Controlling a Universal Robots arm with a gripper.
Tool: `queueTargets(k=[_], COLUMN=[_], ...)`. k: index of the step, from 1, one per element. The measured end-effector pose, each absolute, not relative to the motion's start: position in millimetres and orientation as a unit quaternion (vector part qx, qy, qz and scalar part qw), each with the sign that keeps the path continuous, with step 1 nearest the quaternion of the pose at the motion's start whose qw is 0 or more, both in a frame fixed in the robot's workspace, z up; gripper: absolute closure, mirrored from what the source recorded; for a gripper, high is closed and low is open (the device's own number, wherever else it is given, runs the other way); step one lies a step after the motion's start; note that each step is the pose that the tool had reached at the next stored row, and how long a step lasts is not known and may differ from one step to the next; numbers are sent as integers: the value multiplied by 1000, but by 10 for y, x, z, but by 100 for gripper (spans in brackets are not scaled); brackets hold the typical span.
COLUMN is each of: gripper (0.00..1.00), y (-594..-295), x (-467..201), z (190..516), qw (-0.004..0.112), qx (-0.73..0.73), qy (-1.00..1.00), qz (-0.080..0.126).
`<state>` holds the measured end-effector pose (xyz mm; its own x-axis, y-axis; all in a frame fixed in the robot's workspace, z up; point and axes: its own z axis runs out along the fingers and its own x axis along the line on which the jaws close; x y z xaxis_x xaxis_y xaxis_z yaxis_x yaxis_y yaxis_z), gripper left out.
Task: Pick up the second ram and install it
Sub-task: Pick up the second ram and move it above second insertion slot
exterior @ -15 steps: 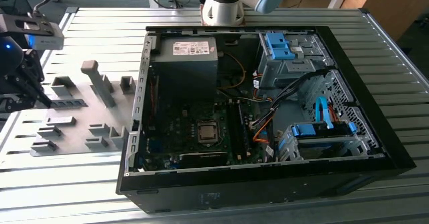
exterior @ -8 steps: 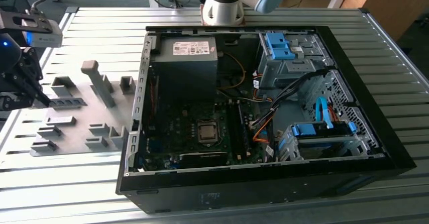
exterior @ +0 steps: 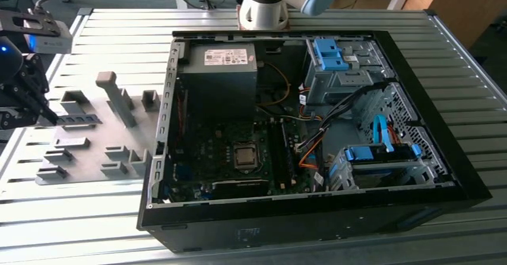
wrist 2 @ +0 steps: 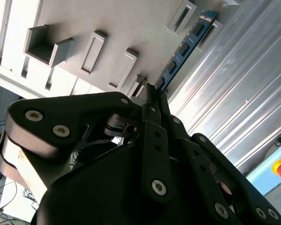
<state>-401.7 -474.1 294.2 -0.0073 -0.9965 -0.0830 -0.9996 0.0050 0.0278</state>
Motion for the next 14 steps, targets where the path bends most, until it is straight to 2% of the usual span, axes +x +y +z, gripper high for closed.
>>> queueTargets(k=[14], gripper=[86], y=[-4741], x=[-4017], z=[3021], qw=[20], qx=[-704], qy=[709], qz=[39])
